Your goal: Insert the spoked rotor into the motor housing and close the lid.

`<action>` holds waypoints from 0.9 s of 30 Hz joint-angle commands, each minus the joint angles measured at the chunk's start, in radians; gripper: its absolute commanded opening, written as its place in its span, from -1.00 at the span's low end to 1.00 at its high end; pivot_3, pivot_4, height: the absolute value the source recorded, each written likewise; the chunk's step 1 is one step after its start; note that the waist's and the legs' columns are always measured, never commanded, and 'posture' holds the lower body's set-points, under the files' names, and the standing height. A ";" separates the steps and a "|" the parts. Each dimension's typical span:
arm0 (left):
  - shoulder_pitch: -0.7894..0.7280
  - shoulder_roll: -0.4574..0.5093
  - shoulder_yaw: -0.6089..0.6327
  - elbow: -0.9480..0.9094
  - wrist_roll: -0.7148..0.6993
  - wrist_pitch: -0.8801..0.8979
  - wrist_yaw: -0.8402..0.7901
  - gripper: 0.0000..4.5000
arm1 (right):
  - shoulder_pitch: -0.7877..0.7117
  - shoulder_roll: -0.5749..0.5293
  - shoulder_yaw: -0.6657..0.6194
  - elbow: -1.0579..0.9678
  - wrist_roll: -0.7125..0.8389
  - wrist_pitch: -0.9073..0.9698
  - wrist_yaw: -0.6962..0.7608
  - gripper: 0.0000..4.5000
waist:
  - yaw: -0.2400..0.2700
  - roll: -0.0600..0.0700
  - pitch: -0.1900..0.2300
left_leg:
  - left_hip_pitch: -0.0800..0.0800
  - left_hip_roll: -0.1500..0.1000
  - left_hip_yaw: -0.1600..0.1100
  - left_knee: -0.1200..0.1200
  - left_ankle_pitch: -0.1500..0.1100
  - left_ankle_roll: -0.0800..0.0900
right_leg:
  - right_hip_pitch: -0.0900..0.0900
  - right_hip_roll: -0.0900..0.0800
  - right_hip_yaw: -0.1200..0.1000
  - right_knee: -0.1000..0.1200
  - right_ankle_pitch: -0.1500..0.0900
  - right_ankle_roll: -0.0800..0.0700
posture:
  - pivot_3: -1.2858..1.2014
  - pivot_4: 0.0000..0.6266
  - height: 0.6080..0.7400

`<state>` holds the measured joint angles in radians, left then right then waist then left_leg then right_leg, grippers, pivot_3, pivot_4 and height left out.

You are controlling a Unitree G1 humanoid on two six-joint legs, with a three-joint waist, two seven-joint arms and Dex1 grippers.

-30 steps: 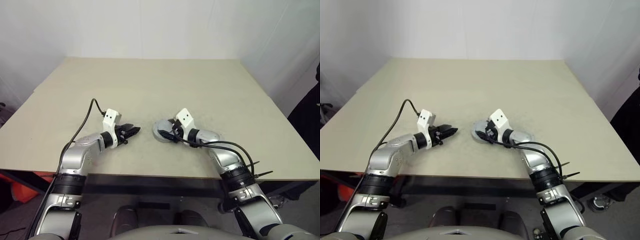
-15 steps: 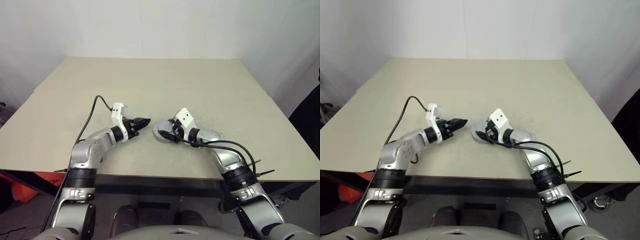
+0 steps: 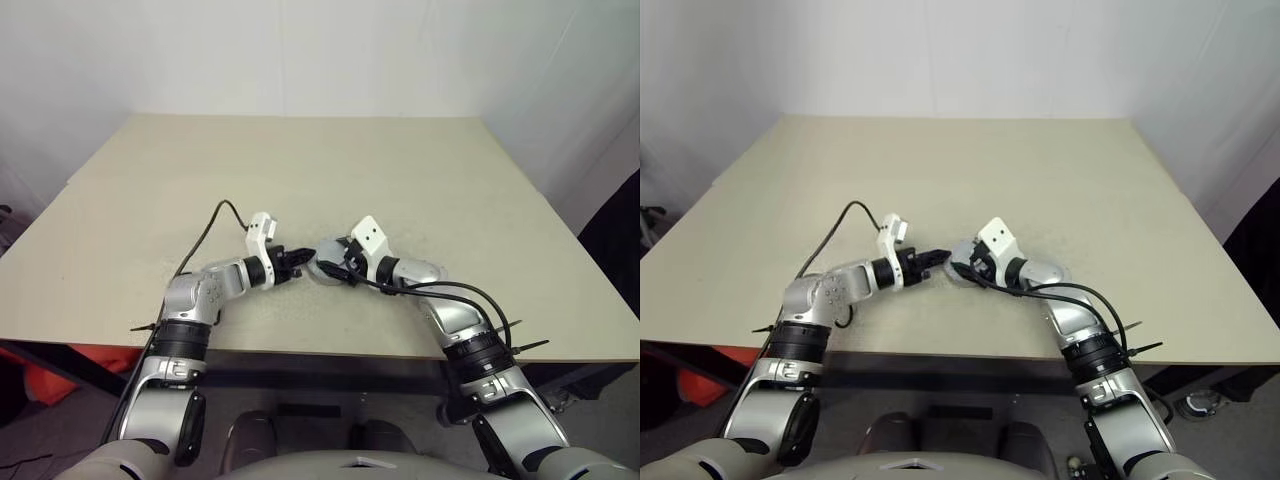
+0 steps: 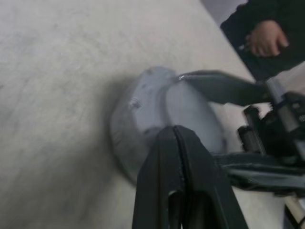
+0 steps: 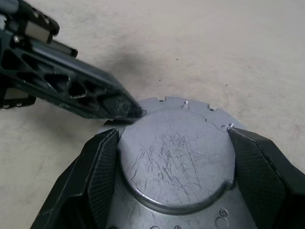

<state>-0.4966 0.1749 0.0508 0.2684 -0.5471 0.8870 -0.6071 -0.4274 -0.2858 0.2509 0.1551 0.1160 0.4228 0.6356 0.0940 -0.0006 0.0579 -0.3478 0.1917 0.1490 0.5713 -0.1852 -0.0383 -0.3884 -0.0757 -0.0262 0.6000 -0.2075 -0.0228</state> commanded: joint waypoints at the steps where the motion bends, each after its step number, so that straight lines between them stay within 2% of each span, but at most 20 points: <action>1: 0.011 0.018 -0.035 0.015 0.044 0.007 0.017 -0.99 | 0.019 -0.018 -0.001 0.039 -0.037 0.052 -0.029 0.40 | 0.000 0.001 -0.001 | 0.000 0.000 0.000 0.000 0.000 0.000 | 0.000 0.000 0.000 0.000 0.000 0.000 | 0.03 -1.00 1.00; 5: 0.023 0.026 -0.042 0.003 0.045 0.005 0.012 -0.99 | 0.013 -0.013 -0.019 0.037 -0.019 0.065 -0.031 0.40 | 0.000 0.004 -0.004 | 0.001 0.000 0.000 -0.002 0.000 0.000 | 0.003 0.000 0.000 -0.007 0.000 0.000 | 0.03 -1.00 1.00; 9: 0.029 0.017 -0.043 -0.010 0.043 0.006 0.024 -1.00 | 0.027 -0.058 -0.017 -0.077 0.004 0.113 0.021 0.99 | 0.001 0.003 -0.006 | 0.001 -0.001 0.000 -0.006 0.000 0.000 | 0.004 0.000 0.000 -0.013 0.000 0.001 | 0.03 -1.00 1.00; 16: 0.046 -0.002 -0.045 -0.039 0.040 0.010 0.039 -1.00 | 0.068 -0.133 -0.115 -0.391 0.118 0.286 0.046 0.99 | 0.006 0.004 -0.006 | -0.002 -0.001 0.000 -0.009 0.000 0.000 | 0.003 0.000 0.000 -0.014 0.000 0.001 | 0.03 -1.00 1.00; 18: 0.043 -0.003 -0.045 -0.035 0.041 0.008 0.038 -1.00 | 0.055 -0.112 -0.188 -0.425 0.180 0.386 0.012 0.99 | 0.006 0.005 -0.006 | -0.001 -0.001 0.000 -0.009 0.000 0.000 | 0.003 0.000 0.000 -0.013 0.000 0.001 | 0.03 -1.00 1.00; 22: 0.028 -0.005 -0.047 -0.020 0.046 -0.007 0.034 -1.00 | 0.009 0.014 -0.443 -0.378 0.335 0.720 -0.134 0.99 | 0.006 0.005 -0.006 | -0.001 -0.001 0.000 -0.009 0.000 0.000 | 0.003 0.000 0.000 -0.014 0.000 0.002 | 0.03 -1.00 1.00; 27: 0.024 -0.004 -0.052 -0.014 0.051 -0.019 0.030 -1.00 | -0.004 0.082 -0.563 -0.324 0.353 0.924 -0.252 0.99 | 0.007 0.006 -0.006 | -0.002 -0.002 0.000 -0.009 0.001 -0.001 | 0.003 -0.001 0.001 -0.015 -0.001 0.002 | 0.03 -1.00 1.00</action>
<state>-0.4696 0.1714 0.0150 0.2242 -0.5279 0.8631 -0.5978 -0.4118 -0.2171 -0.2781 -0.1624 0.4386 1.2995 0.4158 0.1009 0.0051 0.0517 -0.3495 0.1896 0.1493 0.5617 -0.1840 -0.0402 -0.3855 -0.0768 -0.0258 0.5855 -0.2082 -0.0204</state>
